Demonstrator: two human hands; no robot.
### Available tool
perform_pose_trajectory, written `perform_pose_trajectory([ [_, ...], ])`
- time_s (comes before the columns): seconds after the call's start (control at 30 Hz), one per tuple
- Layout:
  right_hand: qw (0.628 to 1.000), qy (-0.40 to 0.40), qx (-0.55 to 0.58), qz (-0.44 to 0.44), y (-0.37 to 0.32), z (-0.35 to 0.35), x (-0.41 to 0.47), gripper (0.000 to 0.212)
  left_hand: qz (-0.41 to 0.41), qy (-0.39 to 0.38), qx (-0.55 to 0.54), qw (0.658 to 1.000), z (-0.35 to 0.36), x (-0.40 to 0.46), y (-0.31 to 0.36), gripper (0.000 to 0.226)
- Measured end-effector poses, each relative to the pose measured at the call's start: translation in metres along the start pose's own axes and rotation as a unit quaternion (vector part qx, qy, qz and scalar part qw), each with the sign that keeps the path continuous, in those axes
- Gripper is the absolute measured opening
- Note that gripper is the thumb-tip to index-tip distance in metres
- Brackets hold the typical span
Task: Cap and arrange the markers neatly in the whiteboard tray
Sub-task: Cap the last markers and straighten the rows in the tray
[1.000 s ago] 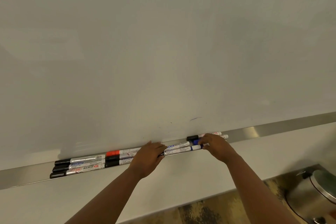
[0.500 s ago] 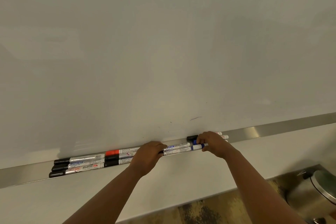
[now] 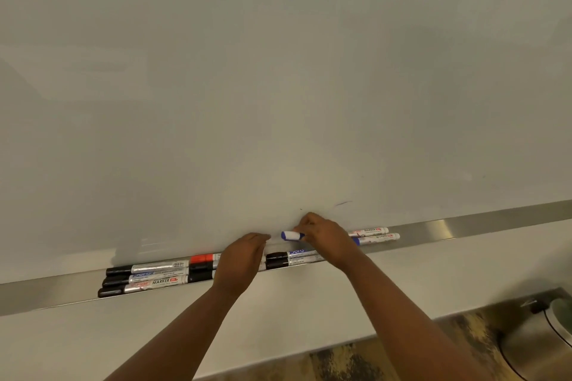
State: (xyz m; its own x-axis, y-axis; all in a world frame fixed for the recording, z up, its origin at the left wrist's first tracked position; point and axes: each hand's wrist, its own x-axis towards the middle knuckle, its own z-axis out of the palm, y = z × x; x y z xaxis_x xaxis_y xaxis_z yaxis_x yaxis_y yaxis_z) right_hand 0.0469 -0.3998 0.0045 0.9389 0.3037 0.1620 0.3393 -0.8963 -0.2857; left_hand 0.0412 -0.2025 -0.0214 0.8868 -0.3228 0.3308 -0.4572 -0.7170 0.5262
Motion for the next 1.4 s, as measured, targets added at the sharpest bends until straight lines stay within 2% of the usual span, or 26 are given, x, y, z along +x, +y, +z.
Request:
perform_pose_trajectory([
  [0.1, 0.999, -0.006, -0.018, -0.038, -0.007, 0.018, 0.002, 0.035, -0.013, -0.013, 0.000, 1.000, -0.005, -0.002, -0.003, 0.031],
  [0.2, 0.998, 0.016, -0.016, -0.052, -0.010, 0.026, 0.003, 0.037, -0.007, -0.033, -0.001, 0.999, -0.008, -0.005, -0.004, 0.030],
  [0.3, 0.999, 0.037, -0.011, -0.037, -0.013, 0.031, 0.003, 0.023, 0.020, -0.015, 0.022, 0.999, -0.005, -0.006, -0.010, 0.030],
  [0.43, 0.997, 0.024, -0.054, -0.042, -0.014, 0.031, 0.001, 0.006, 0.039, -0.043, 0.044, 0.997, -0.003, -0.008, -0.009, 0.033],
  [0.57, 0.994, 0.057, -0.086, -0.041, -0.006, 0.030, -0.005, 0.028, 0.051, -0.051, 0.079, 0.994, 0.000, -0.009, -0.006, 0.034],
  [0.7, 0.995, 0.067, -0.077, -0.022, 0.000, 0.031, -0.015, 0.035, 0.047, -0.047, 0.085, 0.994, 0.005, -0.008, -0.009, 0.032],
  [0.87, 0.998, 0.045, -0.044, -0.031, -0.005, 0.036, -0.011, 0.029, 0.049, -0.051, 0.068, 0.995, 0.008, -0.005, -0.009, 0.033],
  [1.0, 0.992, 0.075, -0.091, -0.051, -0.007, 0.040, -0.012, 0.038, 0.041, -0.060, 0.058, 0.996, 0.007, -0.005, -0.010, 0.033],
  [1.17, 0.991, 0.105, -0.069, -0.045, -0.002, 0.042, -0.015, 0.038, 0.037, -0.059, 0.064, 0.995, 0.009, -0.004, -0.009, 0.032],
  [1.23, 0.991, 0.124, -0.051, -0.019, 0.003, 0.039, -0.017, 0.031, 0.043, -0.051, 0.072, 0.995, 0.008, -0.004, -0.008, 0.032],
  [1.4, 0.974, 0.189, -0.037, 0.118, 0.039, 0.027, -0.032, 0.016, 0.077, -0.050, 0.090, 0.992, 0.012, -0.002, -0.009, 0.035],
])
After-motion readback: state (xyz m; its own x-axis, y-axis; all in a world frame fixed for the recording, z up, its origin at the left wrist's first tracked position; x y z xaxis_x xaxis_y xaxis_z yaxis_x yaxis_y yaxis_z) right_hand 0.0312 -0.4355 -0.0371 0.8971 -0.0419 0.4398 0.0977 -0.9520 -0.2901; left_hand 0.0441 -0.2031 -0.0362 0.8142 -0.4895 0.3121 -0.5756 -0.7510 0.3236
